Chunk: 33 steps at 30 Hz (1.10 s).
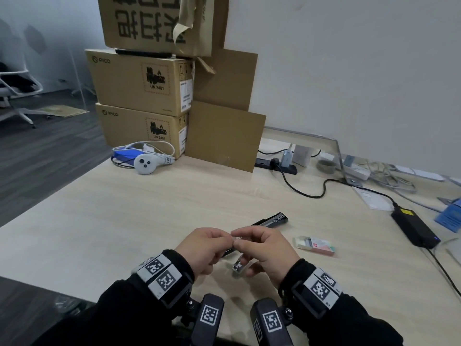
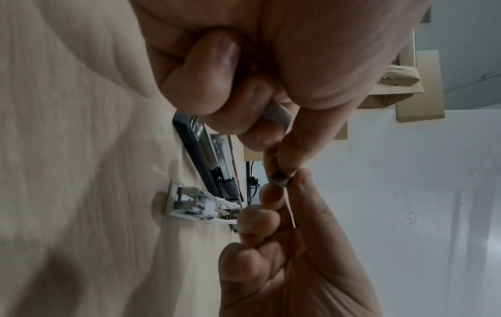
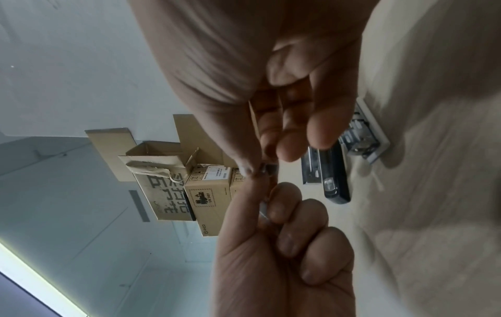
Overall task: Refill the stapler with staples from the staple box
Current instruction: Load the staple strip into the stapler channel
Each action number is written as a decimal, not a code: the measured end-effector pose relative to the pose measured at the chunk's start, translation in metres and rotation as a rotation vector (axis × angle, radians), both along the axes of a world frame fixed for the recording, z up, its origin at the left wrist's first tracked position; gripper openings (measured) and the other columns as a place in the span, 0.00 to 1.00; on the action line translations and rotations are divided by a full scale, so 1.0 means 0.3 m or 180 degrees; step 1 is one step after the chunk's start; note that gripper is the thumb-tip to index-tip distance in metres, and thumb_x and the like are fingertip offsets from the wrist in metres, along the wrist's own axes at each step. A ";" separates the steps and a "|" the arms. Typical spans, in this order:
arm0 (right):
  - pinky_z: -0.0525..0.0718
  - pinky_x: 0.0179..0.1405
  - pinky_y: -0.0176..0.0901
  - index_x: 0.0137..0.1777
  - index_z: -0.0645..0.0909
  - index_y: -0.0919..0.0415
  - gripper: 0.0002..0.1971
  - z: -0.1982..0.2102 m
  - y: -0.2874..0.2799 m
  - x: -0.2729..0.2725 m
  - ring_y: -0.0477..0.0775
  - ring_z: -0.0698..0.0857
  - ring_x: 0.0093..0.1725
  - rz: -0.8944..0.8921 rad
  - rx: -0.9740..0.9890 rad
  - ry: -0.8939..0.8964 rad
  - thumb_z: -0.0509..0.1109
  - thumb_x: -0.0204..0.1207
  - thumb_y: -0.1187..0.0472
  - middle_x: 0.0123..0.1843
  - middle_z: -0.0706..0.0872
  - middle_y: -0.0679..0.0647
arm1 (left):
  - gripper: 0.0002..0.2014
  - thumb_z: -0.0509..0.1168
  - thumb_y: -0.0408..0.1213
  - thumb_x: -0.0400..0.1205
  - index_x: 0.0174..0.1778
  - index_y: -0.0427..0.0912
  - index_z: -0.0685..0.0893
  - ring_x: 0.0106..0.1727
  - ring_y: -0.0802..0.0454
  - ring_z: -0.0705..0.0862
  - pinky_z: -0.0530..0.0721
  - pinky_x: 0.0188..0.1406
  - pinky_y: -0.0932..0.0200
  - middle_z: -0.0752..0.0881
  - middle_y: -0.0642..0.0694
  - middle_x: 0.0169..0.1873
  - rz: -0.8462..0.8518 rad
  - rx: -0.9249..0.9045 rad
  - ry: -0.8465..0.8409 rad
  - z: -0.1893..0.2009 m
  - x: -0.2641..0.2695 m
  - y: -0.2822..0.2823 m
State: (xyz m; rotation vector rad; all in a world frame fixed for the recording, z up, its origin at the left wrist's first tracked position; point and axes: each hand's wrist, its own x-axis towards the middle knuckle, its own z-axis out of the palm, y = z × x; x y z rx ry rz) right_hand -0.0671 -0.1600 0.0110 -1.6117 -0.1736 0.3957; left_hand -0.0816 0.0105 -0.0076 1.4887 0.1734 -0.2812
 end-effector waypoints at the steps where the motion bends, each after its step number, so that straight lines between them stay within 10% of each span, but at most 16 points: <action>1: 0.81 0.20 0.39 0.52 0.89 0.62 0.07 -0.001 -0.001 0.002 0.51 0.84 0.29 0.0008 -0.0011 -0.0018 0.76 0.75 0.68 0.38 0.87 0.59 | 0.11 0.69 0.33 0.80 0.32 0.46 0.88 0.18 0.58 0.61 0.55 0.17 0.69 0.70 0.50 0.20 -0.0004 -0.0014 0.0002 0.000 -0.001 0.000; 9: 0.76 0.17 0.36 0.39 0.85 0.63 0.05 -0.022 -0.055 0.063 0.48 0.81 0.23 -0.0375 -0.0329 -0.0071 0.76 0.74 0.67 0.32 0.85 0.57 | 0.06 0.74 0.36 0.79 0.42 0.37 0.92 0.14 0.61 0.69 0.63 0.13 0.69 0.76 0.52 0.18 0.0226 0.0835 -0.0160 0.001 0.001 0.005; 14: 0.76 0.17 0.36 0.38 0.85 0.64 0.05 -0.047 -0.081 0.085 0.49 0.81 0.21 -0.0291 -0.0884 -0.0073 0.75 0.75 0.67 0.31 0.87 0.61 | 0.02 0.76 0.37 0.73 0.35 0.47 0.93 0.30 0.58 0.82 0.81 0.36 0.63 0.87 0.53 0.27 -0.0074 0.1511 -0.0188 -0.009 0.017 0.007; 19: 0.74 0.23 0.34 0.31 0.85 0.57 0.09 -0.077 -0.080 0.110 0.40 0.77 0.20 -0.0316 -0.1543 -0.0601 0.75 0.73 0.65 0.19 0.80 0.44 | 0.03 0.77 0.41 0.68 0.36 0.49 0.94 0.35 0.56 0.87 0.88 0.45 0.57 0.92 0.51 0.32 -0.0356 0.2037 -0.0220 0.000 0.021 -0.018; 33: 0.79 0.34 0.33 0.31 0.86 0.54 0.09 -0.120 -0.086 0.127 0.39 0.81 0.27 -0.0339 -0.1758 -0.0825 0.76 0.72 0.59 0.27 0.86 0.44 | 0.02 0.76 0.44 0.70 0.31 0.53 0.91 0.28 0.62 0.80 0.74 0.28 0.67 0.84 0.56 0.25 -0.0542 0.2557 -0.0340 -0.006 0.016 -0.044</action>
